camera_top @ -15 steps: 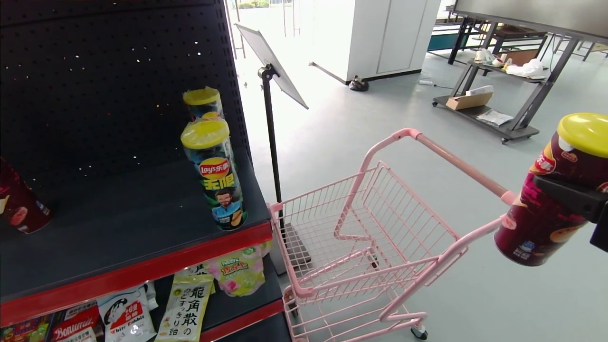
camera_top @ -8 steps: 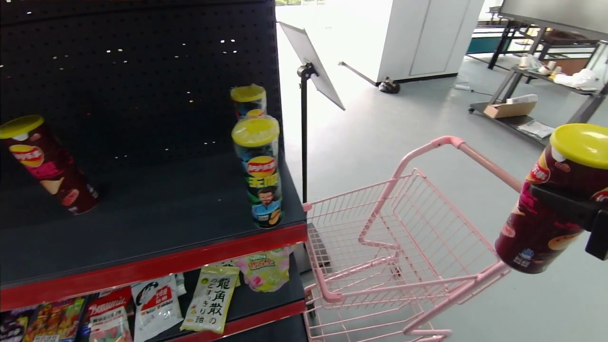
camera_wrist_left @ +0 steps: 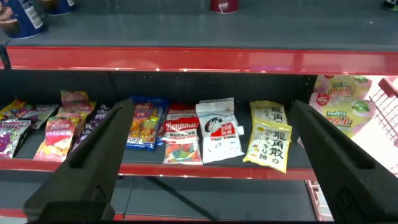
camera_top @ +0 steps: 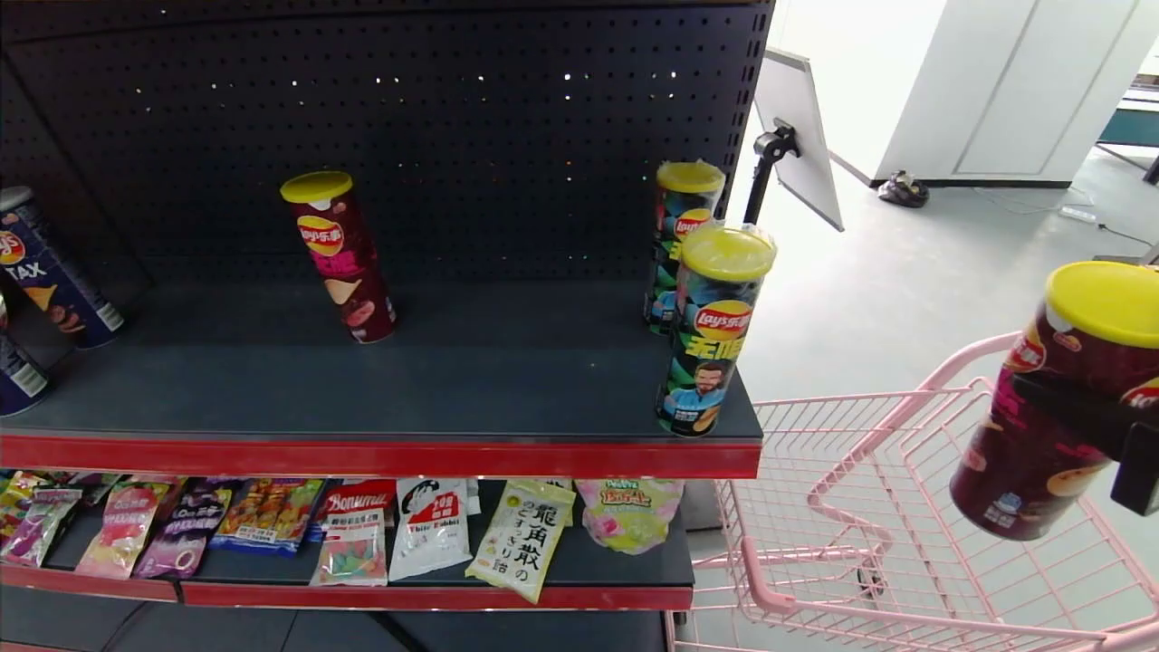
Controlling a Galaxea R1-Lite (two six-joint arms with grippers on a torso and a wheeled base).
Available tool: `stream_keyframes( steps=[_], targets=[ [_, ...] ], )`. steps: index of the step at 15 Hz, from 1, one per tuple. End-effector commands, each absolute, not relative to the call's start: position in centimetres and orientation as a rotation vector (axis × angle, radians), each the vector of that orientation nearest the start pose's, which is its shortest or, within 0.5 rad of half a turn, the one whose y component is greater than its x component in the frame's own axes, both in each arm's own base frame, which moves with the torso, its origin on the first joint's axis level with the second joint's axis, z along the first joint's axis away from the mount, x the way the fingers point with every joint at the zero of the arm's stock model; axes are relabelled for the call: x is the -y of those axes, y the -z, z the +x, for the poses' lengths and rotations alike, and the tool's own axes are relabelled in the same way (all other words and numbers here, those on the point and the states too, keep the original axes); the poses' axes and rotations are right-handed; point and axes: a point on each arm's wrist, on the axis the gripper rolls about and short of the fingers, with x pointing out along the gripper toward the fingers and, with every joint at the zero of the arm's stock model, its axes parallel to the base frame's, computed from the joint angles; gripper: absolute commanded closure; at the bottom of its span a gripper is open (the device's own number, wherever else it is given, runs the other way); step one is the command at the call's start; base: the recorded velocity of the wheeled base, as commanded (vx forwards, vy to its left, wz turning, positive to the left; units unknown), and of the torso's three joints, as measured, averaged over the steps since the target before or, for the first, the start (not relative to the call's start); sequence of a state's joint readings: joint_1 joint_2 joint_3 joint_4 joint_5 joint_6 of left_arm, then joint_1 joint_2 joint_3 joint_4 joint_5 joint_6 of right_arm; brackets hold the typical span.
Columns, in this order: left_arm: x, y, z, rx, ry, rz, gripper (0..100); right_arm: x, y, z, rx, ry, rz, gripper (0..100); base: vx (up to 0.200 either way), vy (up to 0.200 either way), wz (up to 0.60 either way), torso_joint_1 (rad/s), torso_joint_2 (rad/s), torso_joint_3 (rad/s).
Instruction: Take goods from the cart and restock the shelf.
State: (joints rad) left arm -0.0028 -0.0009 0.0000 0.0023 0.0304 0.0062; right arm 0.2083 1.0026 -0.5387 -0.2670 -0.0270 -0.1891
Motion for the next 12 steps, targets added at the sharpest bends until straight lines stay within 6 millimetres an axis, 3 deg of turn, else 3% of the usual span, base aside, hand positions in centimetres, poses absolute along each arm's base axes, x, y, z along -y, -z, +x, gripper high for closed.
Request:
stream_keyframes(
  steps=[1, 6, 12],
  targets=[
    [-0.07, -7.57, -2.29, 0.000, -0.029, 0.006, 0, -2.34, -22.21, 12.17, -0.160, -0.183, -0.203, 100, 0.000, 0.000, 0.00, 0.000, 0.00, 0.000],
    [-0.07, -7.53, -2.28, -0.002, -0.028, 0.006, 0, -2.26, -22.36, 11.99, -0.142, -0.182, -0.192, 100, 0.000, 0.000, 0.00, 0.000, 0.00, 0.000],
    [-0.07, -7.53, -2.28, -0.002, -0.029, 0.006, 0, -2.28, -22.36, 11.99, -0.141, -0.190, -0.192, 100, -0.200, 0.000, 0.00, -0.001, 0.00, 0.002]
  ],
)
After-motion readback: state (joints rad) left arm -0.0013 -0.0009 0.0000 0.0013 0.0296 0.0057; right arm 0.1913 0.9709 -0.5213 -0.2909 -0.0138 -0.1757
